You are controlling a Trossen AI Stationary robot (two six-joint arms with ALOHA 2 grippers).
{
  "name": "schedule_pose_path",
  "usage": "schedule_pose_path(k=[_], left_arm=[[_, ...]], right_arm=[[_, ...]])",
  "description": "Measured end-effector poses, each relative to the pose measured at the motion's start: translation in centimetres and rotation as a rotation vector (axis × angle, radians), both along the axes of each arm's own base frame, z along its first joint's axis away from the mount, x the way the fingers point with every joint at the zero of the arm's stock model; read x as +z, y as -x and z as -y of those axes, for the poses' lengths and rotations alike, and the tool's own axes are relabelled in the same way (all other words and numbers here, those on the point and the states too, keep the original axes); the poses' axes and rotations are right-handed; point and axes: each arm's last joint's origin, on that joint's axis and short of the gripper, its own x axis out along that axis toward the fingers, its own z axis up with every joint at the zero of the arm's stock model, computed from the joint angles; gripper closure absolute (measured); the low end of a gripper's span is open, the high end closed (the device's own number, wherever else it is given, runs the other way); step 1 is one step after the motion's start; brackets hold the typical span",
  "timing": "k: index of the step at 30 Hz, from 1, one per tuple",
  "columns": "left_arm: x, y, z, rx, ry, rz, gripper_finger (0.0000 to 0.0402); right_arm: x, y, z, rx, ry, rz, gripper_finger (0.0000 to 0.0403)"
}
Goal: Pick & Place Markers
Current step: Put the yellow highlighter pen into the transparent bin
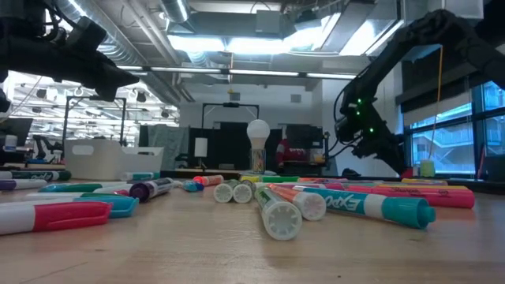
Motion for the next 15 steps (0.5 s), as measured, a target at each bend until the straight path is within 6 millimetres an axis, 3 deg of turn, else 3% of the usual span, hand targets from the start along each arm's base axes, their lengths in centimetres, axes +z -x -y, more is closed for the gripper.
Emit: schedule_pose_path(k=[15], left_arm=[[0.03, 0.01, 0.00, 0.002, -0.002, 0.001, 0.0396]], right_arm=[[0.32, -0.37, 0.86, -0.115, 0.128, 0.021, 0.0239]])
